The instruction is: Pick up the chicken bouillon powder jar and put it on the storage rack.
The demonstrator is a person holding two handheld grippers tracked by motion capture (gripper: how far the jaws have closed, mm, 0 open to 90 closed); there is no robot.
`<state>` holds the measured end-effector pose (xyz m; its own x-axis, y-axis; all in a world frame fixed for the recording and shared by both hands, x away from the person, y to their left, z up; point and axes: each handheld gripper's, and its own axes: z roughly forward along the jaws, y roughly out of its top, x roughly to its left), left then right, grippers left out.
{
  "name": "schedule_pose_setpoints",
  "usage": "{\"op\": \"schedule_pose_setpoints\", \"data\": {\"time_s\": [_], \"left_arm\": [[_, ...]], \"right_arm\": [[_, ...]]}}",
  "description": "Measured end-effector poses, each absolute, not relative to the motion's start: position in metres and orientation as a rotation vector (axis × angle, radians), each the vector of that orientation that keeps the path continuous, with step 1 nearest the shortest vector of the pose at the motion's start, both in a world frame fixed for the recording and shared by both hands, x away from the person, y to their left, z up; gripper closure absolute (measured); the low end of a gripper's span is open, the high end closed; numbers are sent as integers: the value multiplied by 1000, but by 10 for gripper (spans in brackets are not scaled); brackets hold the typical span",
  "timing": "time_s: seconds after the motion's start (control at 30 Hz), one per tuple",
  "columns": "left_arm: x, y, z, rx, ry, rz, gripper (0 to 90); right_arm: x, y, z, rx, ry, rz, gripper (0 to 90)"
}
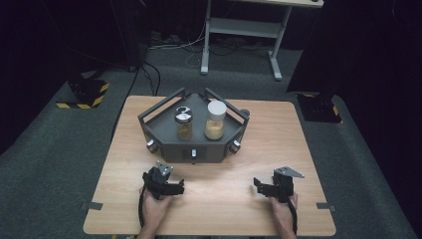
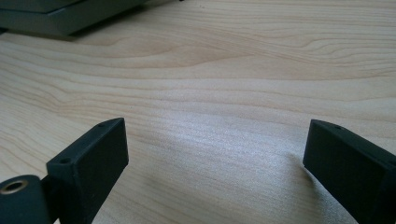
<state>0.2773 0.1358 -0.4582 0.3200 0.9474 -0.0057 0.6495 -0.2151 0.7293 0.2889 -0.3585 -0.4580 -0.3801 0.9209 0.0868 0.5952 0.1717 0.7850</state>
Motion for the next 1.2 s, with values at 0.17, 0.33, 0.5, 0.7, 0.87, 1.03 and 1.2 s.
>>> {"op": "schedule_pose_setpoints", "data": {"time_s": [0.17,0.33,0.5,0.7,0.87,1.03,1.2], "left_arm": [[277,136,-458,1954,1405,602,6],[277,136,-458,1954,1406,602,6],[277,136,-458,1954,1406,602,6],[277,136,-458,1954,1406,602,6],[277,136,-458,1954,1406,602,6],[277,136,-458,1954,1405,602,6],[277,136,-458,1953,1404,600,7]], "right_arm": [[292,-356,-456,1449,2060,1045,63],[292,-361,-457,1478,2044,1068,65],[290,-362,-457,1482,2043,1072,66],[288,-364,-458,1493,2038,1085,66],[288,-364,-458,1491,2040,1086,64],[288,-365,-458,1492,2039,1089,64],[288,-363,-457,1484,2043,1079,60]]}}
